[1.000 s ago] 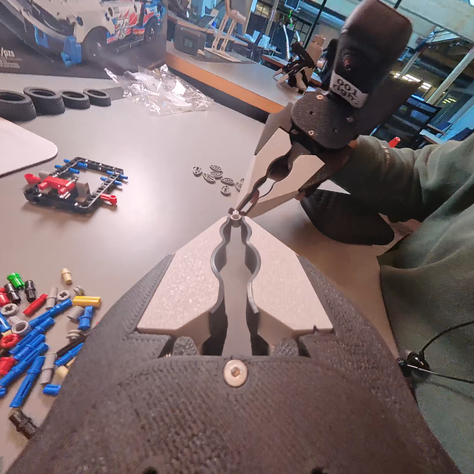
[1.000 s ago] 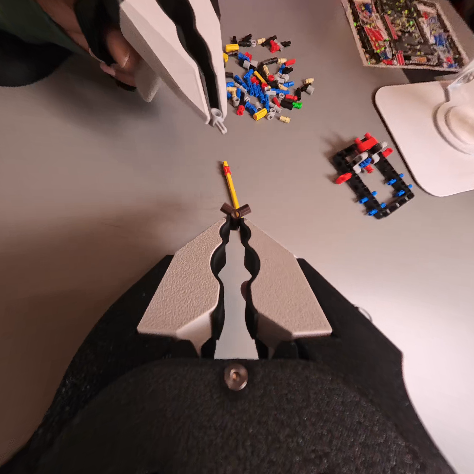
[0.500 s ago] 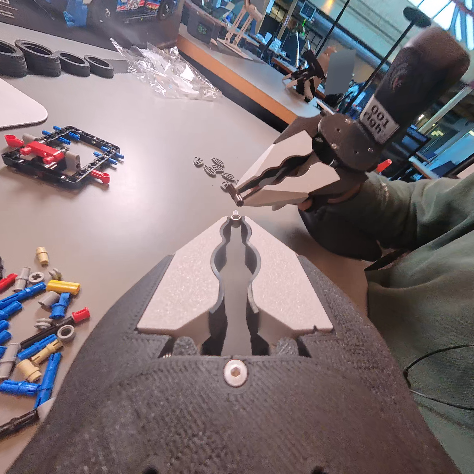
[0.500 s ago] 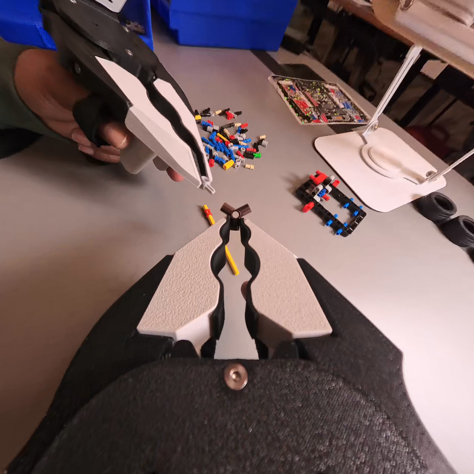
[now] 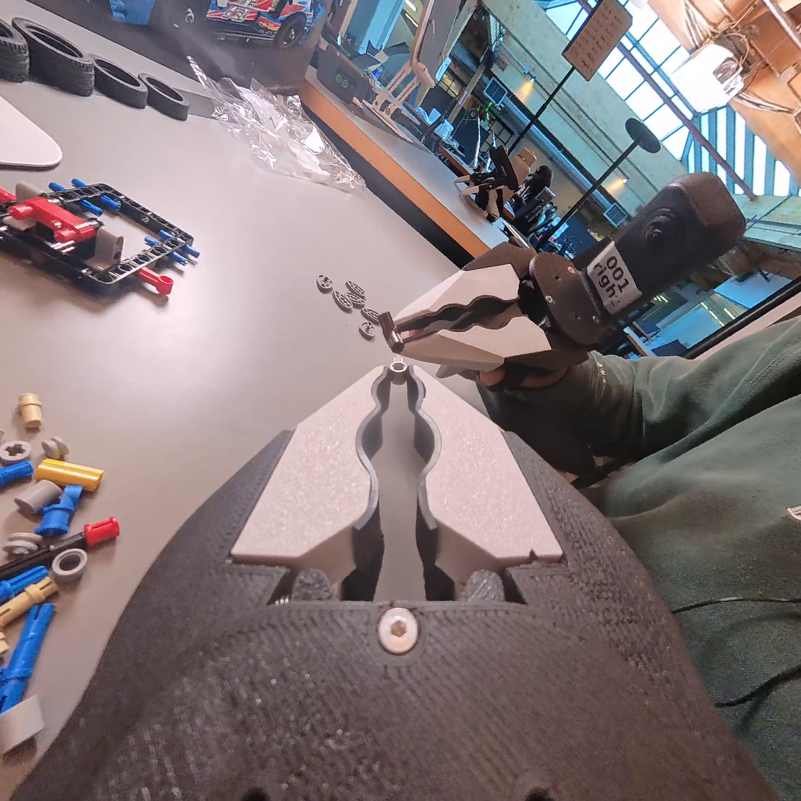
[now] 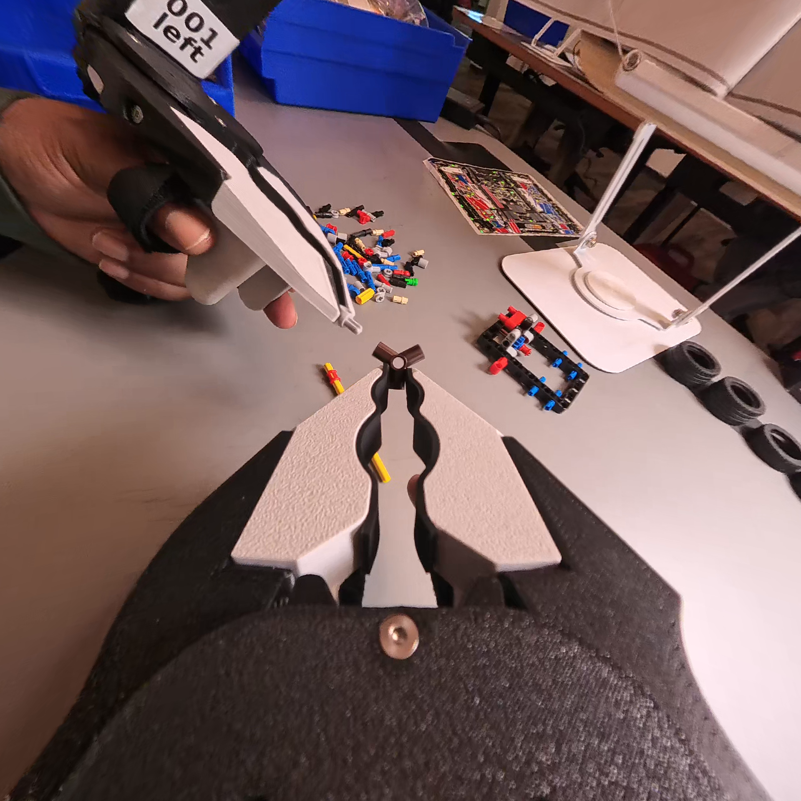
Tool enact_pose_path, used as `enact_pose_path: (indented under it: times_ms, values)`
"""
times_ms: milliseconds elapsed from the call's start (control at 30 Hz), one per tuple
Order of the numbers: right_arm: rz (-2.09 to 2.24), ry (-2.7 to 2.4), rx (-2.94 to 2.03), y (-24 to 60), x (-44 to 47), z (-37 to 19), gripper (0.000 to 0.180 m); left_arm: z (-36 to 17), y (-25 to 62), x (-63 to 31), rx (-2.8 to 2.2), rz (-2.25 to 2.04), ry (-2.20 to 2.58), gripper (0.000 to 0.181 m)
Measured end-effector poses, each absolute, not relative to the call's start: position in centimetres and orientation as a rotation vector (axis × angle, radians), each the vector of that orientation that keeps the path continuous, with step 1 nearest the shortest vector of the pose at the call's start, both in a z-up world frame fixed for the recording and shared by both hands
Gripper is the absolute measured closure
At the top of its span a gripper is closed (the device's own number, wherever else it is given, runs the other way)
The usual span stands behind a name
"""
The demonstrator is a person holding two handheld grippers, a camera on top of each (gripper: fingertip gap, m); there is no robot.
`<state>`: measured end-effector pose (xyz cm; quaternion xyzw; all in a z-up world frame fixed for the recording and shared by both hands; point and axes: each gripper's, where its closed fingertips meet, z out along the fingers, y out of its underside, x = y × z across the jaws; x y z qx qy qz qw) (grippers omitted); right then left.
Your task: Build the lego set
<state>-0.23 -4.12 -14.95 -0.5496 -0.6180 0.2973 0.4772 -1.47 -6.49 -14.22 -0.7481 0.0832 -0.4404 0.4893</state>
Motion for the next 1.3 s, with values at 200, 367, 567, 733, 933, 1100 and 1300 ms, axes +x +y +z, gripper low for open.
enact_pose_path:
  times_ms: [200,367,567,733,933,1100,1300]
  values:
    - [0.571,-1.535,-1.246,-4.4,-0.6,-14.8,0.175,-14.1,-6.0,-1.3,-1.794,-1.103,0.145,0.175]
    - [0.526,-1.528,-1.222,-4.5,-0.7,-14.6,0.175,-14.2,-6.1,-1.2,-1.801,-1.126,0.136,0.175]
    - [0.512,-1.494,-1.223,-4.5,-0.6,-14.1,0.175,-13.7,-6.0,-1.3,-1.775,-1.12,0.109,0.175]
    - [0.563,-1.43,-1.261,-4.4,-0.7,-13.5,0.175,-13.0,-5.9,-1.1,-1.754,-1.088,0.065,0.175]
    - [0.692,-1.367,-1.348,-4.2,-0.8,-13.5,0.175,-12.7,-5.7,-1.1,-1.779,-0.976,0.051,0.175]
    - [0.62,-1.386,-1.333,-4.0,-1.1,-14.1,0.175,-13.4,-5.5,-1.6,-1.811,-0.941,0.027,0.175]
    - [0.449,-1.426,-1.244,-3.9,-1.5,-14.4,0.175,-14.1,-5.3,-2.0,-1.844,-0.924,0.011,0.175]
